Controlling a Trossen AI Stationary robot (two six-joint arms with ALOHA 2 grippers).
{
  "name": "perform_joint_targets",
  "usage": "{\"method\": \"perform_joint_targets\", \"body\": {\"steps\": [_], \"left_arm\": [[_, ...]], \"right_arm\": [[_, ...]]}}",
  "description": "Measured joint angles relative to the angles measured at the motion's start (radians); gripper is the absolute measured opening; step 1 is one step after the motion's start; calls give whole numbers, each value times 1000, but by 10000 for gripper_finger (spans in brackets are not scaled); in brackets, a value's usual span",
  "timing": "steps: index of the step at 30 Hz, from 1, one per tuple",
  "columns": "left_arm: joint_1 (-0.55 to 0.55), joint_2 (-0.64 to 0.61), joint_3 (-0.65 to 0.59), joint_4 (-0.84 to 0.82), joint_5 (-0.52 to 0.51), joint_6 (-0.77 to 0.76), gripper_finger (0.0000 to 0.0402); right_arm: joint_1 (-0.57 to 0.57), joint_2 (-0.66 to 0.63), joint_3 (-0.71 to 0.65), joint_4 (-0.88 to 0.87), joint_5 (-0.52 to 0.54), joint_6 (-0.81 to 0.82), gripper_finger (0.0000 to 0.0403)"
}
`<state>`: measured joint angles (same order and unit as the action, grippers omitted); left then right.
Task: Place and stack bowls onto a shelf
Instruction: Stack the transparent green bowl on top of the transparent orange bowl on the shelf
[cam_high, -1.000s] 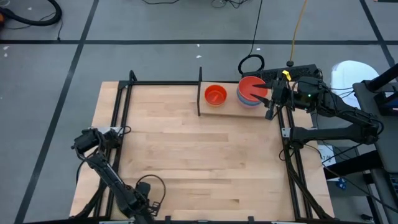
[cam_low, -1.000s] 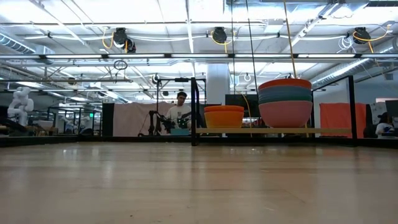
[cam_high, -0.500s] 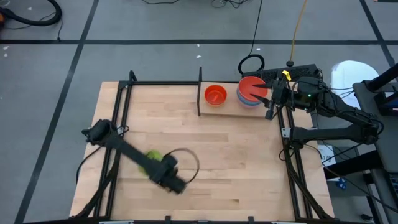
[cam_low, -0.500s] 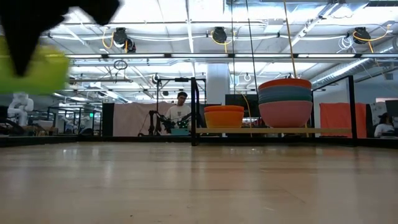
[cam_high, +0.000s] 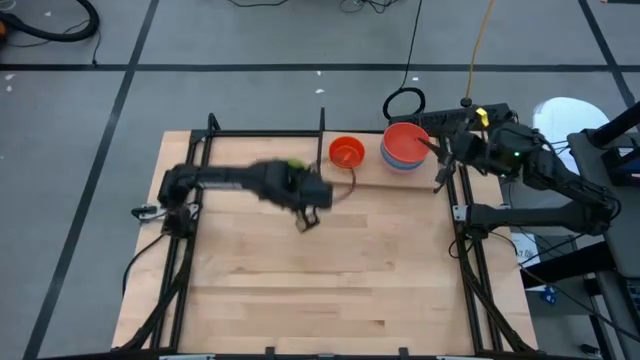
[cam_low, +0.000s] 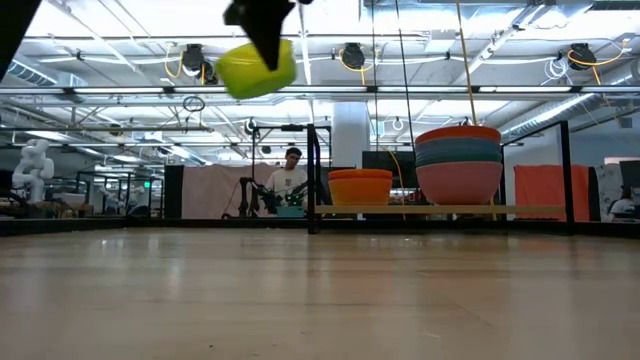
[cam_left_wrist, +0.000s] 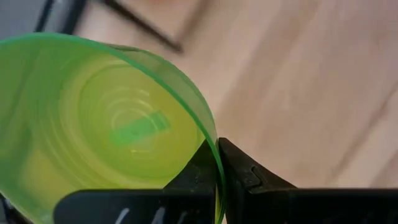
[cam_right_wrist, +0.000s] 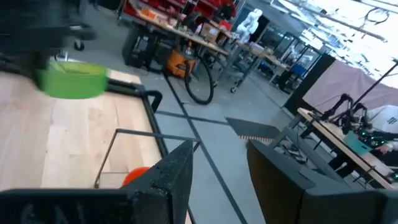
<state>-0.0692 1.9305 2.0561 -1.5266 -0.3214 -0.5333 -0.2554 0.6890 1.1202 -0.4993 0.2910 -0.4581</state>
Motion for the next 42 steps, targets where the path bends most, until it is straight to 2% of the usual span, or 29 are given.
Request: {"method": "perform_joint_targets", "body": {"steps": [6,13,20,22,30,42], "left_arm": [[153,-1,141,127,-15,239,2],[315,4,162,341,14,472,2],[393,66,162,563,107,636,2],[399,84,162,624,113,675,2],[402,174,162,719,181,734,2],[381,276,161,686,236,699,4]], "right_arm": [[0,-34,0,-1,0,2,144],[0,-41,0,-7,7,3,144],[0,-41,0,-14,155,1,144],[0,-41,0,-16,165,1,144],[0,-41,0,-22,181,1,144],[0,-41,0,-26,181,1,144]]}}
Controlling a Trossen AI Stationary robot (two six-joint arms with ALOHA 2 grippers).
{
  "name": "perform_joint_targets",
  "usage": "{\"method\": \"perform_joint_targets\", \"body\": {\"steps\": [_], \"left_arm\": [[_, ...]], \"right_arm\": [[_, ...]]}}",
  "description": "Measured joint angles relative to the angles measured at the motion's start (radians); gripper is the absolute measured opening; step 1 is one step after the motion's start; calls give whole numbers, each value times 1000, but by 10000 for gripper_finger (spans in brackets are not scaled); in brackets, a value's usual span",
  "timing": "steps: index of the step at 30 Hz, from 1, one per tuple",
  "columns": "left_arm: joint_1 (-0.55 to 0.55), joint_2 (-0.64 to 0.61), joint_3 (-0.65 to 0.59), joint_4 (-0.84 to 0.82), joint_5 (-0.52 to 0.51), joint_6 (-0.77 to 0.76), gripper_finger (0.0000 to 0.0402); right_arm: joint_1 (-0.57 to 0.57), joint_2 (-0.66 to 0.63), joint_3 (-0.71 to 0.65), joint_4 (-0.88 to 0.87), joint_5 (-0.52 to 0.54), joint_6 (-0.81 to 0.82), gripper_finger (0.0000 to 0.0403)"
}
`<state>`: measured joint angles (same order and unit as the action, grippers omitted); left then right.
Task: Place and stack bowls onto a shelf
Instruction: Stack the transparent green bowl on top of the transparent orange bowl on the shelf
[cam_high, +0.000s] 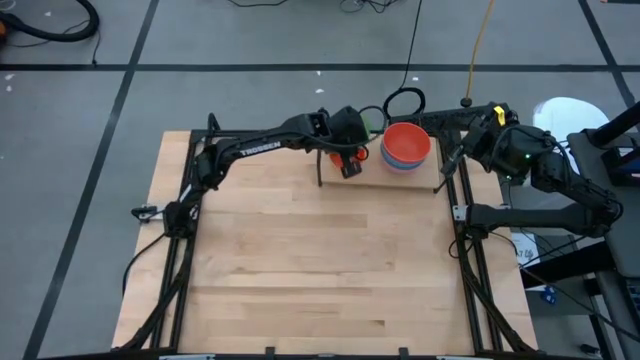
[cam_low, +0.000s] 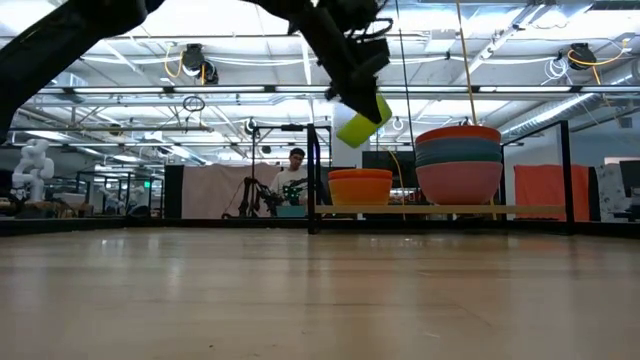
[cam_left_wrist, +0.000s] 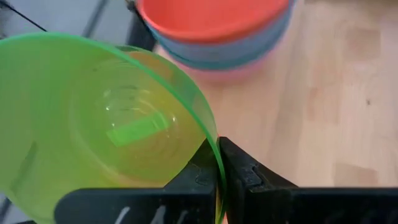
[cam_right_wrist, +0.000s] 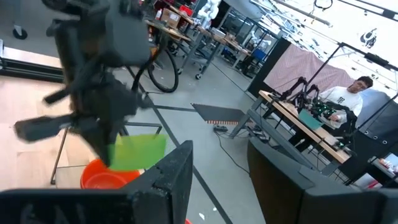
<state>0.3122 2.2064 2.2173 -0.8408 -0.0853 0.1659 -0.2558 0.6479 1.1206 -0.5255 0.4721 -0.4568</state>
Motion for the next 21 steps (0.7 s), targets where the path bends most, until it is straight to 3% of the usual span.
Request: {"method": "perform_joint_targets", "body": {"steps": [21], "left_arm": [[-13,125,-2,-97,26,-31,6]], "right_arm": [[0,0,0,1,0,-4,144]]}}
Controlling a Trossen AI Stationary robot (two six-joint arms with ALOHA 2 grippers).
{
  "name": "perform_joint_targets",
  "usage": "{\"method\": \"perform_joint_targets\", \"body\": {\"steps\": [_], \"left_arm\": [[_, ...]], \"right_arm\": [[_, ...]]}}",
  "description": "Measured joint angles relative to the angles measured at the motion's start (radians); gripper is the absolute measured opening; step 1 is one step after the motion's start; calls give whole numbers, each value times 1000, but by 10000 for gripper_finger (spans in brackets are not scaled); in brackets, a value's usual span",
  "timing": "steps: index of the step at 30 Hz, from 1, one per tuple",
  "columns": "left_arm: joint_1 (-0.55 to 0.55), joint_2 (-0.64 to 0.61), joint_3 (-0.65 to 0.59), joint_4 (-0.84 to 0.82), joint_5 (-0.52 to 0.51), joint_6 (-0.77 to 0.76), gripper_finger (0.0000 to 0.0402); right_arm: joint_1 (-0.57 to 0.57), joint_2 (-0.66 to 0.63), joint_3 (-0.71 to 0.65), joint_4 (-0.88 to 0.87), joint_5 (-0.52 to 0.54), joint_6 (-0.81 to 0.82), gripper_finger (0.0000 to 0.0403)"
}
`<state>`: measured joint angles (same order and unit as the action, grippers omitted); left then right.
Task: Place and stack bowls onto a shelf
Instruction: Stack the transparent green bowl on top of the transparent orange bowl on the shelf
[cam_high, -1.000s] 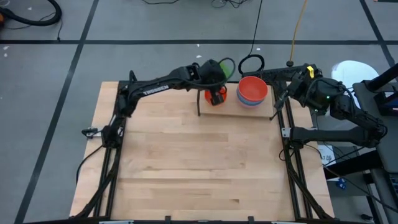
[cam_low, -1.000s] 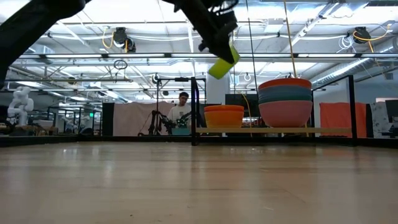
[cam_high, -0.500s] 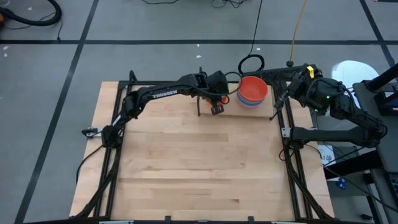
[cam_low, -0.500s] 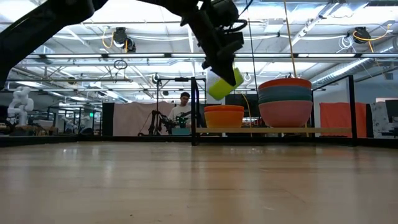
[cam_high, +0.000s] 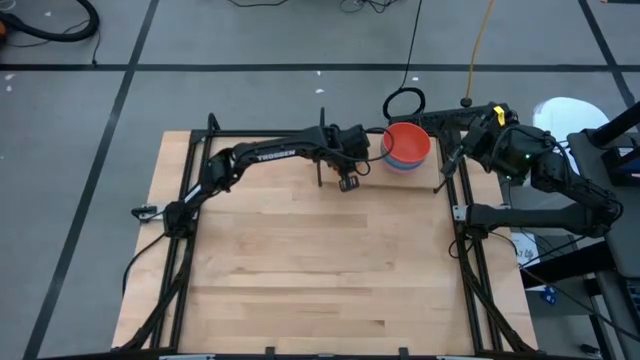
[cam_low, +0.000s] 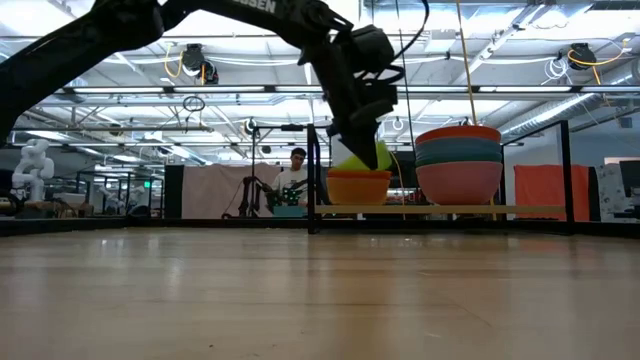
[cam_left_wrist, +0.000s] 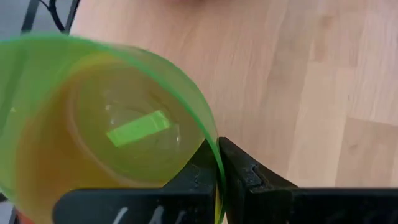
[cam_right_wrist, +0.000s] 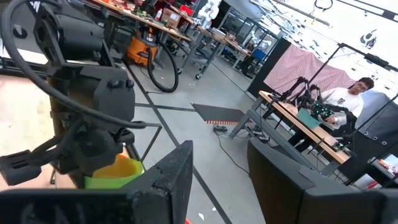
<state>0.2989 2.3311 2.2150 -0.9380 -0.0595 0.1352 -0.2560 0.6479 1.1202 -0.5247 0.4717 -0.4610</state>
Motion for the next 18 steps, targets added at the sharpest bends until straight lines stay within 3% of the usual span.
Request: {"method": "perform_joint_targets", "body": {"steps": [7,18], "left_arm": [[0,0,0,12,7,-14,42],[-2,-36,5,21,-31,-62,48]], "right_arm": [[0,0,0,-3,0,0,144],[0,1,0,-5,-1,-3,144]]}}
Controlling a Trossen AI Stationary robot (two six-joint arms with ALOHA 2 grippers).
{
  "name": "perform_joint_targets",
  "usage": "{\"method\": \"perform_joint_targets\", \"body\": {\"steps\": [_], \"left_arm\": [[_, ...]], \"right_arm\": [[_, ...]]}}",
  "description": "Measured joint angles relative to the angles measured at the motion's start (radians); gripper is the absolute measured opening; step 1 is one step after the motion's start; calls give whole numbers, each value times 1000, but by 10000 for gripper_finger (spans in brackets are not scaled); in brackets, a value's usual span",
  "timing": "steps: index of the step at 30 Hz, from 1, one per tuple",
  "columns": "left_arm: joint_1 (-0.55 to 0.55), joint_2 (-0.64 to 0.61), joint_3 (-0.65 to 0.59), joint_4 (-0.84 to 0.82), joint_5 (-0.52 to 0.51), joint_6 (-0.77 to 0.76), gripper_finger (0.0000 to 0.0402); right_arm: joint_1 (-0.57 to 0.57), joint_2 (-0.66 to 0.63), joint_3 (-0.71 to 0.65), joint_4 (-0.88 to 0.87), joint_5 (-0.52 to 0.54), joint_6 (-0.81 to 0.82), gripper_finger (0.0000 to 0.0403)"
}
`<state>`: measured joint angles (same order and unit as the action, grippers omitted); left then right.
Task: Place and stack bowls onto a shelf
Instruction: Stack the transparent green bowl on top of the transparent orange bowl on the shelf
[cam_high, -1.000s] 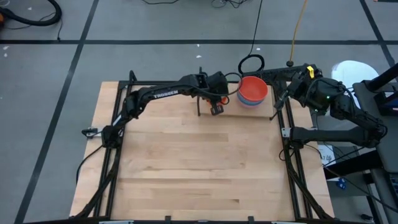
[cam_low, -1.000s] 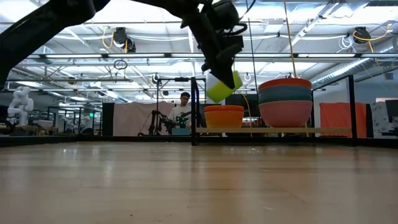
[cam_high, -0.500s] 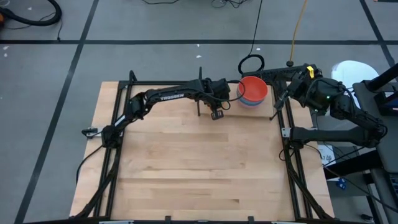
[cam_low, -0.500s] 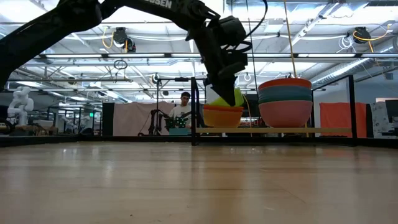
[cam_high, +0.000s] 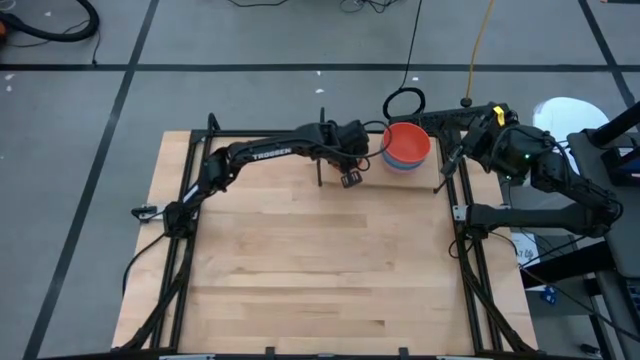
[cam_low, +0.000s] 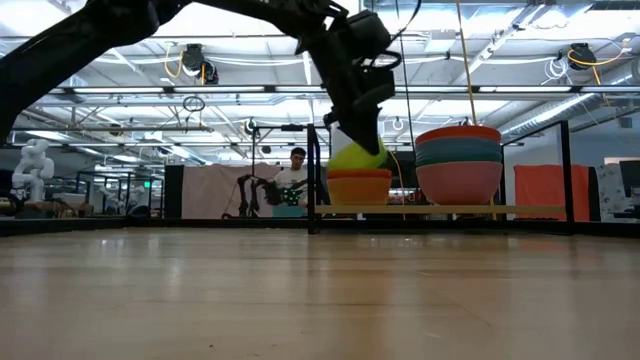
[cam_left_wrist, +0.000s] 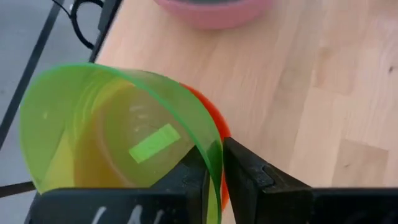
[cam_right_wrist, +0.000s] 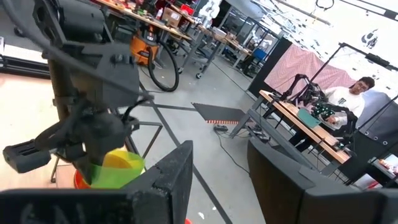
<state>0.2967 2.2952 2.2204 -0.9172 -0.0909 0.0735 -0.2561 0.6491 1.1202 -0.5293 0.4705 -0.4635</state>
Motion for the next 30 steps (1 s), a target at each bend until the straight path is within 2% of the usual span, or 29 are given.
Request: {"method": "perform_joint_targets", "body": {"steps": [7,21,27,30], "left_arm": [[-5,-49,2,-1,-7,-6,49],[-3,-23,1,-13,-7,34,48],[-3,-23,1,-21,-7,53,9],[-3,-23,1,-19,-7,37,15]], "right_arm": [[0,10,0,-23,-3,4,144],[0,8,0,-21,-3,0,144],[0,8,0,-21,-3,-1,144],[0,8,0,-21,-3,-1,144]]}}
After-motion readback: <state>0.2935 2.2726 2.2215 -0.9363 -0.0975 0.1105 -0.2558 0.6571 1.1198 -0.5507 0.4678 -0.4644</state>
